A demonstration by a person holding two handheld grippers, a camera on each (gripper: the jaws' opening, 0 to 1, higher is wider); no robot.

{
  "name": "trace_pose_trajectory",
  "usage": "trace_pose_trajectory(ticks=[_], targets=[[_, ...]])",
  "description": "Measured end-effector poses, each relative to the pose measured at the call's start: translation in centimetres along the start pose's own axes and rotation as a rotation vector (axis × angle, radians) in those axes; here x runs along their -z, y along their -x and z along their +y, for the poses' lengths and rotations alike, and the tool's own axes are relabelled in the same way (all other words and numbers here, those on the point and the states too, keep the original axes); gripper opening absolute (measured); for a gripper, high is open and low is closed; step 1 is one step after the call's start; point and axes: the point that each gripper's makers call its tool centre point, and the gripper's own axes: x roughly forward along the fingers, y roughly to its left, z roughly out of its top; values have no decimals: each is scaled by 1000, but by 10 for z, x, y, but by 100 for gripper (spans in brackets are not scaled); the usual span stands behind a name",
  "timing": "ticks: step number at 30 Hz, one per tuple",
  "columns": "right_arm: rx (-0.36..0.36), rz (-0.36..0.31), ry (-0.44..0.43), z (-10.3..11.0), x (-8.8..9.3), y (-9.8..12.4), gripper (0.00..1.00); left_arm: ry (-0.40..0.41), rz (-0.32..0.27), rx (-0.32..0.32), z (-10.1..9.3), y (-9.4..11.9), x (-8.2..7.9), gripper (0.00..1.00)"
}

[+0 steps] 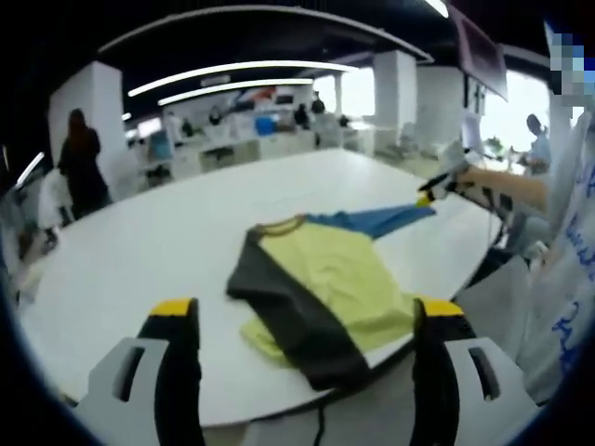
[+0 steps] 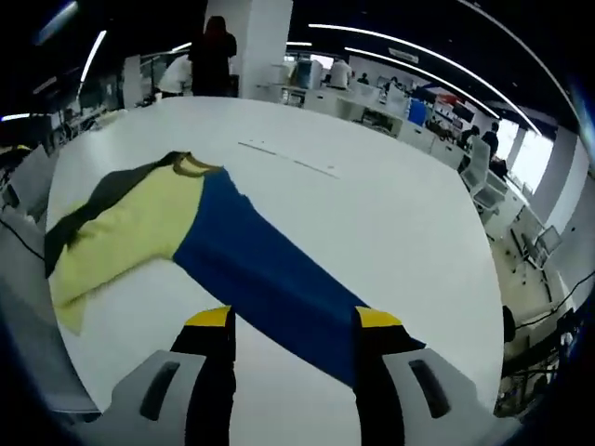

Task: Fold the garment on the visible template until the final outline fits inside the template.

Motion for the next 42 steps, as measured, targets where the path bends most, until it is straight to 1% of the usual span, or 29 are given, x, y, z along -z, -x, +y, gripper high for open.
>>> trace_pose_trajectory(ticks=[2, 6, 10, 11, 15, 20, 22, 24, 28, 31, 34, 36, 38, 40, 42], targets=[[-14, -11, -4, 12, -6, 4, 57, -5, -4, 8, 0, 0, 0, 91], [-31, -27, 6, 35, -14, 12, 62, -11, -19, 23, 1, 1, -2, 91], [-53, -40, 8, 53, -19, 16, 71, -15, -31, 32, 3, 3, -2, 91], [-58, -51, 16, 65, -24, 19, 72, -16, -35, 36, 4, 3, -1, 90], [-84, -66, 28, 88, -32, 28, 80, -18, -35, 36, 8, 5, 2, 90], [-94, -95, 33, 110, -42, 38, 89, -16, -48, 49, 10, 7, 3, 90], [-107, -99, 38, 119, -44, 42, 90, -19, -51, 57, 10, 6, 3, 90], [-106, -114, 44, 126, -47, 47, 92, -25, -57, 63, 11, 7, 2, 90], [-109, -136, 54, 140, -54, 57, 100, -31, -71, 74, 12, 9, 0, 90], [-101, -171, 58, 150, -62, 65, 100, -32, -75, 79, 15, 10, 1, 90], [-105, -189, 58, 162, -67, 74, 100, -37, -71, 92, 15, 10, 4, 90], [-96, -205, 62, 160, -69, 77, 100, -45, -63, 102, 15, 9, 7, 89], [-85, -202, 79, 169, -68, 83, 100, -57, -57, 112, 14, 9, 9, 89], [-82, -199, 83, 169, -65, 84, 100, -57, -48, 124, 13, 8, 12, 89], [-80, -210, 66, 176, -66, 90, 100, -58, -44, 130, 12, 8, 13, 89]])
